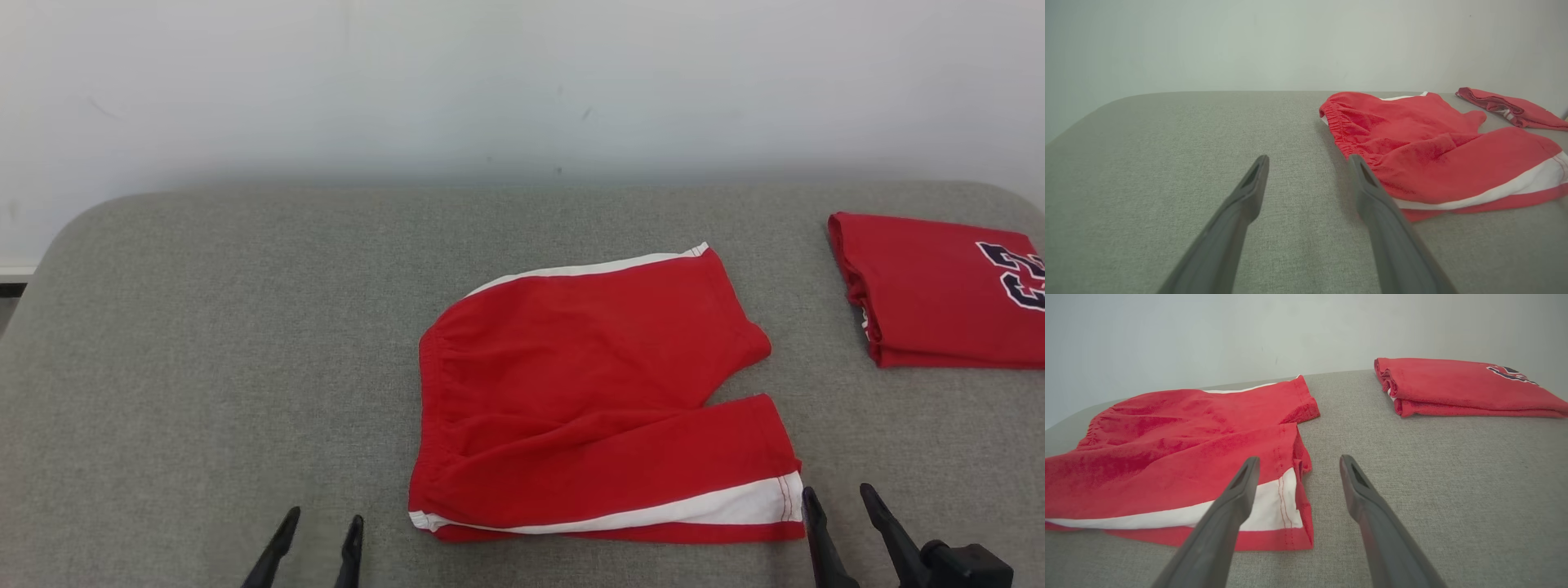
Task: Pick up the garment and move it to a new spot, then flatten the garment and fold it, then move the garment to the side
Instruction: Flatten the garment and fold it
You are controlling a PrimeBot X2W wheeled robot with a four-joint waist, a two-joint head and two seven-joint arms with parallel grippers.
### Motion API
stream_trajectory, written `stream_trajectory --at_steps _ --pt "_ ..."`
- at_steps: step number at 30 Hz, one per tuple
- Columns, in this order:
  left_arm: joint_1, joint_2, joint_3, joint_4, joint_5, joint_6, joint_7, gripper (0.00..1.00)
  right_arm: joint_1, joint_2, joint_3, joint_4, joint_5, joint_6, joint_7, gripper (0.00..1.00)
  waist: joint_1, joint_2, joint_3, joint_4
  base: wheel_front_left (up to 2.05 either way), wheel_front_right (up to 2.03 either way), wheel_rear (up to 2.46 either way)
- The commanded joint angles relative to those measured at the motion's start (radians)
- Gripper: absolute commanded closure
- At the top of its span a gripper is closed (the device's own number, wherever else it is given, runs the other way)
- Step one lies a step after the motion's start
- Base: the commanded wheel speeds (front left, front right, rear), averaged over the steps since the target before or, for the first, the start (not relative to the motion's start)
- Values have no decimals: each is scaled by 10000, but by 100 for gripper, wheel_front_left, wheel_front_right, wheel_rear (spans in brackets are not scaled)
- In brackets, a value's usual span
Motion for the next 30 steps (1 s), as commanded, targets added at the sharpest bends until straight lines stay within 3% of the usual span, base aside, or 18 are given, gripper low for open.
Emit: stream_trajectory --at_steps 1,6,16,30 --pt "-218 220 -258 169 -137 9 -28 0 -148 -138 121 113 110 -28 -44 0 -1 0 144 -43 0 0 0" --pt "-984 808 -1522 946 -761 8 -28 0 -602 -453 767 666 181 -28 -44 0 -1 0 468 -149 0 0 0" --pt "-2264 1450 -3343 1909 -1445 10 -28 0 -1389 -848 1659 1240 559 -28 -44 0 -1 0 1029 -262 0 0 0" --pt "-3203 1447 -4389 2359 -1964 9 -28 0 -1046 -1173 2367 771 799 -28 -44 0 -1 0 1264 -228 0 0 0"
